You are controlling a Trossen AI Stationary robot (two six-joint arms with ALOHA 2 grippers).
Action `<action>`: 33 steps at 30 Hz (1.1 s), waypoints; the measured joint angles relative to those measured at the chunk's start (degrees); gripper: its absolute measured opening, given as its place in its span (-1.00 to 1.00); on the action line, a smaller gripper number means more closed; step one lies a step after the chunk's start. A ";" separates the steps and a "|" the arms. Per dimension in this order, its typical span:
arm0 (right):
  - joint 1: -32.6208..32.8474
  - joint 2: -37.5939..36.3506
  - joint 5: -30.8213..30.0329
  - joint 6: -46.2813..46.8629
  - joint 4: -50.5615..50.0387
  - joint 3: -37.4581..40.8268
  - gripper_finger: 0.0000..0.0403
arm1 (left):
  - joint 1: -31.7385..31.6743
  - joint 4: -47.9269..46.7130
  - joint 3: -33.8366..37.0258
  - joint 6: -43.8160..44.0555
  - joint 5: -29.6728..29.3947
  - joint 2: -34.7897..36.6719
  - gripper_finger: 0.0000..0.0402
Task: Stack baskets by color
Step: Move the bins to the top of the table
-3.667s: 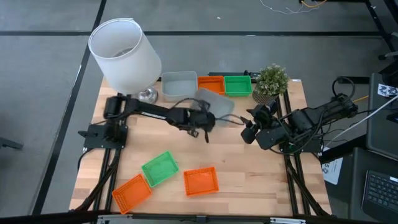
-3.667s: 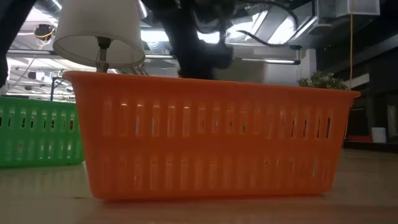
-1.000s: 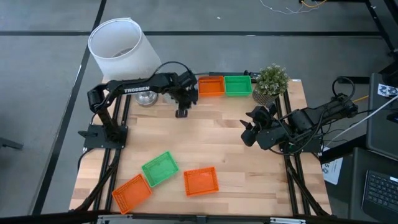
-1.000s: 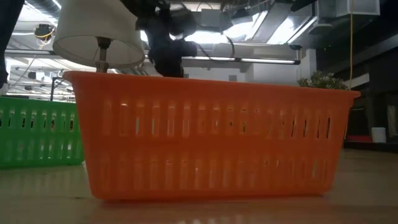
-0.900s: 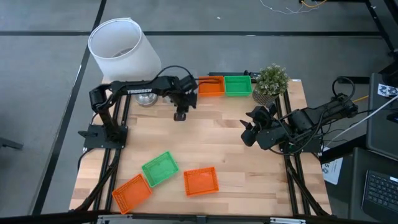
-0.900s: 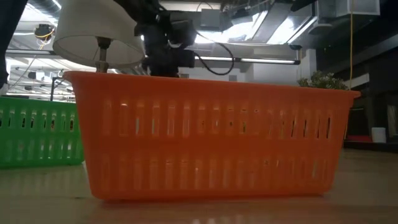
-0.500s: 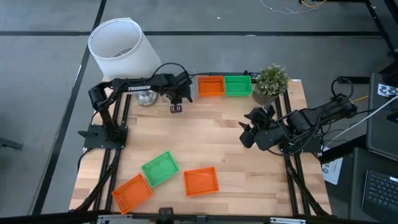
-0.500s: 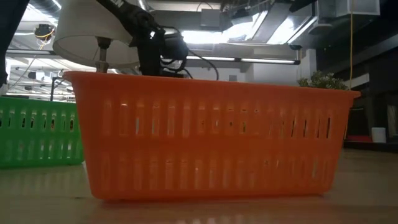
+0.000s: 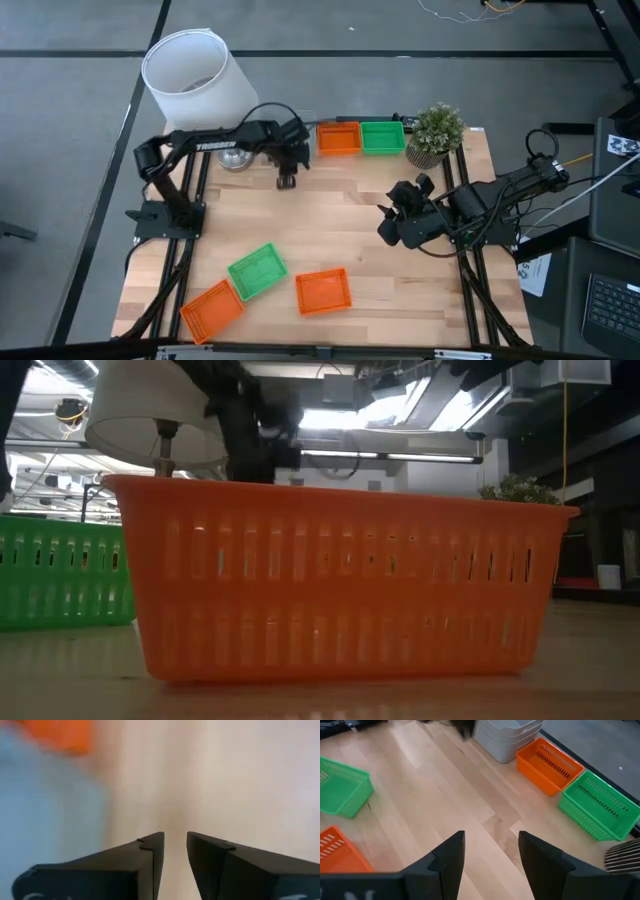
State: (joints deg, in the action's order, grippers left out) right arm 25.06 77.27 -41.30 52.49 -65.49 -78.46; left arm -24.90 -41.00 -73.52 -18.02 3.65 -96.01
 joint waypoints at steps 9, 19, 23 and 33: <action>-0.02 0.00 -0.06 -0.24 -0.30 0.00 -0.08 | 22.37 -18.34 -0.56 16.46 2.47 9.40 -0.63; 1.42 0.00 0.62 -0.41 -1.48 0.00 -0.08 | 45.27 -8.86 8.26 45.85 6.65 8.92 -0.63; 1.88 0.00 0.50 -0.66 -1.39 0.00 -0.08 | 49.08 0.33 12.69 50.18 -1.82 6.42 -0.63; 1.88 0.00 0.74 -1.65 1.16 0.00 -0.08 | 38.71 14.08 11.62 33.43 -18.30 -7.24 -0.63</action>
State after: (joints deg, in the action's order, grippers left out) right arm 26.94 77.28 -40.56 50.84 -64.34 -78.46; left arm 13.82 -26.92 -61.89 15.41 -14.65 -103.24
